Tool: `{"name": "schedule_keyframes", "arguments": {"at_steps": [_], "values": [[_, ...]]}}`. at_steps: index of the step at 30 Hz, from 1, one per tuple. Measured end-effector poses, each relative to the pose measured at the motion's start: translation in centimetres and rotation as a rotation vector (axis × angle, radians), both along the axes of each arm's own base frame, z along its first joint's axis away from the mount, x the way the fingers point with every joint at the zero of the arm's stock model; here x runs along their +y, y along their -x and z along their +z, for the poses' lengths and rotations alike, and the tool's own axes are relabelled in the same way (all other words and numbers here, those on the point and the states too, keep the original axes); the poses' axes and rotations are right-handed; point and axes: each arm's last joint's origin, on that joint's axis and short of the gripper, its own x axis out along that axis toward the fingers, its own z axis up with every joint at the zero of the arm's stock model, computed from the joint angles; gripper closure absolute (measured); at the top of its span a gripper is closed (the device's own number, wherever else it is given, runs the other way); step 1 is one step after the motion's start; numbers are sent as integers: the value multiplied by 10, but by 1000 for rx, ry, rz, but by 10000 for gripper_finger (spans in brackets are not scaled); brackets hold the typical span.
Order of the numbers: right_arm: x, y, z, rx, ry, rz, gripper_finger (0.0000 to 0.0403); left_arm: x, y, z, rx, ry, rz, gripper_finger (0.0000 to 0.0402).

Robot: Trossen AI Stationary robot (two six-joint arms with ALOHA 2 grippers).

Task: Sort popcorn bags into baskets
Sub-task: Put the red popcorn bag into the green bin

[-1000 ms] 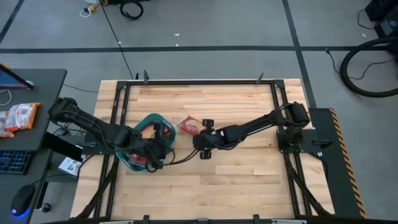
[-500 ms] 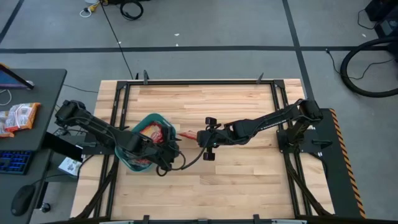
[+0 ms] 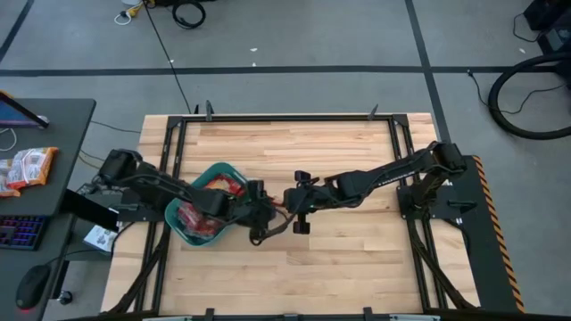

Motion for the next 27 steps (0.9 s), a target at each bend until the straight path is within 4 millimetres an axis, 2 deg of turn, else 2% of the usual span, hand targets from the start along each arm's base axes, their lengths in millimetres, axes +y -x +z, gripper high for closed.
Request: {"name": "schedule_keyframes", "arguments": {"at_steps": [5,8,15,18,19,24,27], "values": [[4,0,2,-19,-18,22,402,16,-8,-9,21,4,46,157],[5,0,2,-19,-20,24,402,20,-9,-10,33,38,36,182],[5,-1,3,-25,-20,25,400,21,-9,-10,50,93,-2,307],[6,-1,3,-27,-21,29,389,21,-9,-10,54,96,-8,370],[6,-1,3,-27,-22,32,383,21,-8,-10,57,92,-12,380],[10,12,16,-17,-20,55,350,21,-5,-4,55,83,-26,373],[13,28,33,-21,-22,59,334,22,-2,11,64,91,-27,372]]}}
